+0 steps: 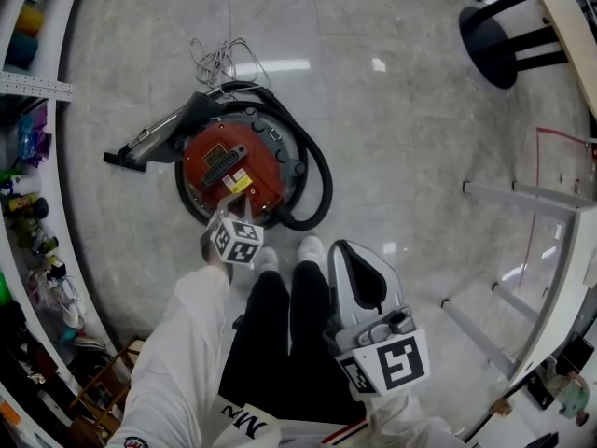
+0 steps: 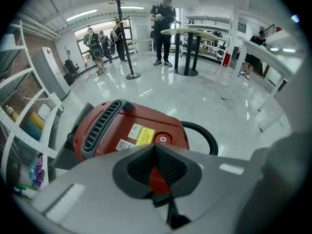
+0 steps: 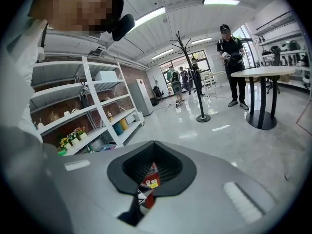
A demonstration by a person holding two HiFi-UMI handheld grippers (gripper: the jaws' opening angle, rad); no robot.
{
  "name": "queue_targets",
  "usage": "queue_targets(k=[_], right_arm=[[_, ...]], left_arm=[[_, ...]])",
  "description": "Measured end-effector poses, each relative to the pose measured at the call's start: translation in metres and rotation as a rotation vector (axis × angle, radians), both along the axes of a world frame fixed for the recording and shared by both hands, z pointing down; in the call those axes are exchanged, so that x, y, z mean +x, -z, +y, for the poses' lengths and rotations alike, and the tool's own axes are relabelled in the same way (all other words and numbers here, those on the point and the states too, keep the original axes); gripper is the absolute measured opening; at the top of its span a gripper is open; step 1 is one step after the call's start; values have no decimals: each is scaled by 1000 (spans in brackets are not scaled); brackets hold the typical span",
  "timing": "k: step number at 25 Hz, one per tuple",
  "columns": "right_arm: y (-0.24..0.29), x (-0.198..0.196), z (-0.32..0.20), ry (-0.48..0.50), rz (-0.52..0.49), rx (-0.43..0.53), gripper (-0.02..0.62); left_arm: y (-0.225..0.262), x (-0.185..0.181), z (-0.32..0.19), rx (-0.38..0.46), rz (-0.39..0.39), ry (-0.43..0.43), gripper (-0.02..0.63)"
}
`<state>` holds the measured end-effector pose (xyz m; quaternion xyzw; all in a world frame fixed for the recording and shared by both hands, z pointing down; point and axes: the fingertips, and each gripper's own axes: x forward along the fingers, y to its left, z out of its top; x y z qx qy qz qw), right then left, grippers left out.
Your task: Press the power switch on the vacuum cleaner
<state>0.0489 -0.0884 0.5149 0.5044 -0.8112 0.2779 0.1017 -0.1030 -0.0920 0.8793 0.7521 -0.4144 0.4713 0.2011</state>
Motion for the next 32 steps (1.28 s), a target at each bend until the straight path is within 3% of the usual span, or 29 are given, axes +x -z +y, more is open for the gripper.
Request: queue_targets(k=[32], right_arm=[[-5, -5, 1, 6, -10, -10, 0]], left_arm=[[-1, -1, 1, -7, 15, 11, 0]])
